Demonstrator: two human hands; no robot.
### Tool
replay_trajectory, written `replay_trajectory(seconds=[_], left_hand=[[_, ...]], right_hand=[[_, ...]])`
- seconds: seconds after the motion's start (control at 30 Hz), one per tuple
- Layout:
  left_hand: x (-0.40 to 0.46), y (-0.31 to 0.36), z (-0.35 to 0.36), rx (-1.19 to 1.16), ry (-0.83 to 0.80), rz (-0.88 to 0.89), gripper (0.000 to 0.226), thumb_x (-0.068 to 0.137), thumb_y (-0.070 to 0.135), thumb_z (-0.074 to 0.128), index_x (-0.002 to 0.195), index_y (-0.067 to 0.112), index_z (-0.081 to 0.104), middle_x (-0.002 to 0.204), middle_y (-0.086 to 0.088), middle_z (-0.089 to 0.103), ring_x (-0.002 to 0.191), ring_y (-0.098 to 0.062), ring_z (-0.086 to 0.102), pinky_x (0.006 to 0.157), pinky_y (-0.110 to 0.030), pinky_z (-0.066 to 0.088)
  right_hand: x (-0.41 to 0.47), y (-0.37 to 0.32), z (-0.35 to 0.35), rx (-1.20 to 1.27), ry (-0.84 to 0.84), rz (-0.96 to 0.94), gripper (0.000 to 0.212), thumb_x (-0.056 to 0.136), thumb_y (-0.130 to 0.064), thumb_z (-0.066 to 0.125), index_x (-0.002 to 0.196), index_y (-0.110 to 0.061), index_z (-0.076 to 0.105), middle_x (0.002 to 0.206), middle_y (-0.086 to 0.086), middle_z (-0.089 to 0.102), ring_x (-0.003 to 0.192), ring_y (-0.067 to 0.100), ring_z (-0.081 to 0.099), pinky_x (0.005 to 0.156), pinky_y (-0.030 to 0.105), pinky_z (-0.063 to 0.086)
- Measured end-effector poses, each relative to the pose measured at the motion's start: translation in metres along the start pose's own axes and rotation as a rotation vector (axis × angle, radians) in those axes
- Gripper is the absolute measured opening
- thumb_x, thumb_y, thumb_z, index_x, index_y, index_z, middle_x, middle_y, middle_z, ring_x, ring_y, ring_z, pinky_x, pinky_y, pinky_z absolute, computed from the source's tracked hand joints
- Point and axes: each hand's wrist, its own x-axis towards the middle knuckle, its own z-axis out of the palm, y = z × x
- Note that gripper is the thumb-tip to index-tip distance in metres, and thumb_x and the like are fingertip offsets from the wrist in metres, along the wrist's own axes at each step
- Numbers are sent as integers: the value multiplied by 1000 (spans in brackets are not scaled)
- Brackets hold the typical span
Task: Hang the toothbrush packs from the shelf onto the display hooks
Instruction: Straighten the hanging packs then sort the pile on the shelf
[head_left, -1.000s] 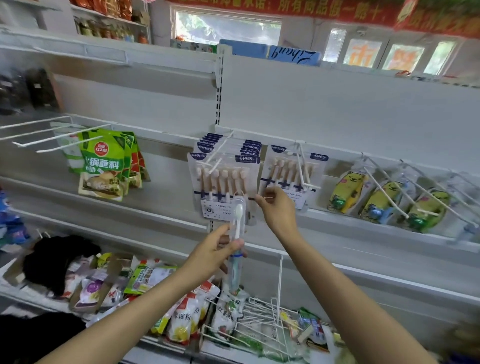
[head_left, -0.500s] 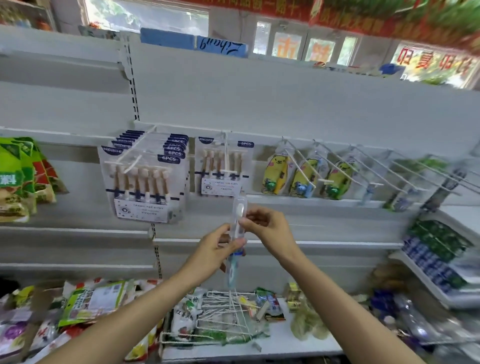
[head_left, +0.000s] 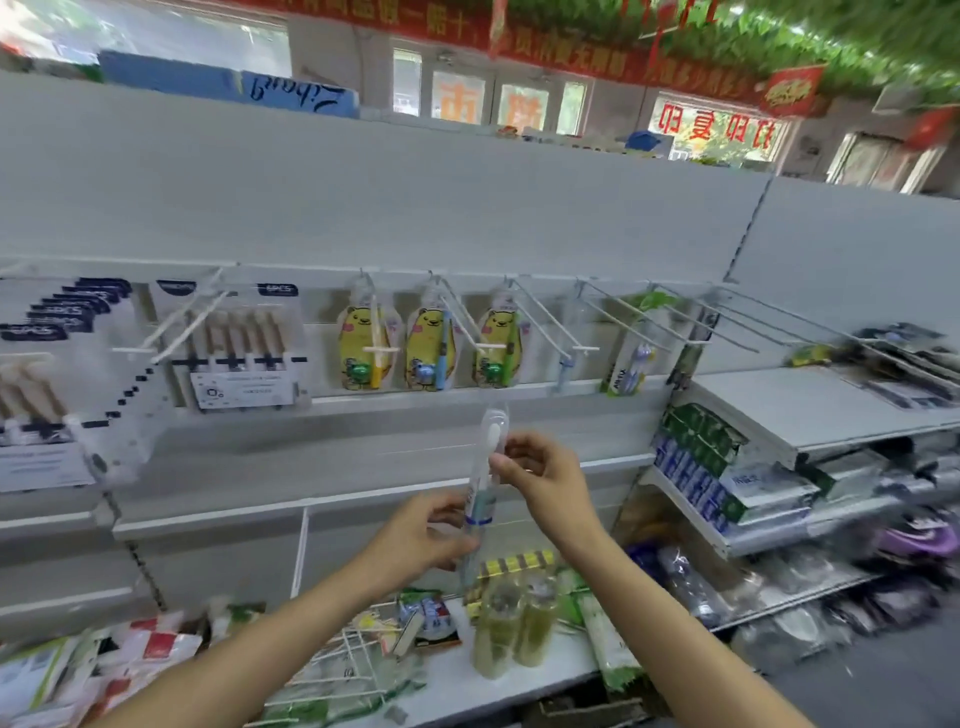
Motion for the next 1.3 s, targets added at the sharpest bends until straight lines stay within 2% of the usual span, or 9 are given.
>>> replay_trajectory(seconds=[0.13, 0.3, 0.5, 0.63, 0.73, 0.87, 1.03, 1.23, 1.3], left_hand=[[35, 9, 68, -5, -19, 13, 34, 81, 15, 80, 110, 28, 68, 101, 6, 72, 80, -16, 71, 74, -40, 61], [77, 23, 140, -13, 31, 54, 40, 65, 46, 80, 104, 44, 71, 103, 9, 72, 85, -17, 71, 75, -40, 61], [114, 35, 192, -110, 110, 53, 35, 76, 24, 83, 109, 25, 72, 103, 0, 71, 77, -25, 72, 68, -41, 61], [133, 43, 204, -202, 139, 42, 30, 80, 11, 80, 106, 22, 72, 99, -2, 71, 72, -28, 70, 68, -45, 61], [145, 43, 201, -214, 157, 65, 30, 78, 17, 81, 105, 26, 73, 102, -4, 70, 77, -31, 71, 67, -43, 61], [156, 36, 192, -170, 166, 73, 31, 82, 16, 79, 110, 25, 71, 107, -7, 68, 85, -33, 71, 72, -50, 61], [168, 35, 184, -160, 157, 73, 31, 74, 20, 83, 101, 31, 73, 103, -7, 68, 80, -36, 71, 69, -51, 62], [176, 29, 185, -91, 107, 91, 36, 73, 32, 84, 106, 33, 70, 104, -3, 69, 73, -40, 71, 71, -50, 61], [187, 27, 183, -117, 133, 68, 32, 76, 27, 83, 105, 32, 71, 104, -4, 69, 74, -38, 71, 70, -48, 61]], right_hand=[[10, 18, -81, -9, 14, 1, 10, 88, -13, 72, 95, -20, 70, 89, 3, 74, 85, 26, 71, 83, 45, 59], [22, 29, -162, 18, 7, 0, 7, 92, -12, 69, 98, -15, 68, 96, 9, 74, 89, 25, 72, 82, 39, 59], [45, 40, -221, 40, -46, -29, 12, 94, -13, 66, 104, -6, 66, 98, 12, 73, 89, 26, 71, 82, 36, 58], [64, 42, -236, 62, -48, -55, 14, 94, -11, 65, 106, -2, 65, 99, 16, 72, 88, 28, 70, 81, 33, 57], [79, 42, -236, 88, -48, -67, 15, 94, -8, 64, 106, 1, 65, 99, 20, 71, 83, 22, 69, 77, 30, 59], [95, 46, -231, 104, -70, -72, 15, 94, -3, 62, 108, 2, 64, 101, 22, 70, 83, 22, 69, 76, 27, 59], [103, 57, -228, 134, -75, -72, 15, 93, 0, 61, 109, 2, 63, 104, 22, 70, 91, 28, 70, 81, 31, 58], [113, 72, -229, 135, -74, -39, 15, 94, -3, 62, 109, -1, 65, 100, 17, 72, 89, 23, 71, 80, 28, 57], [129, 75, -227, 108, -102, -29, 14, 94, -4, 62, 107, -3, 66, 98, 15, 72, 87, 23, 70, 79, 29, 58]])
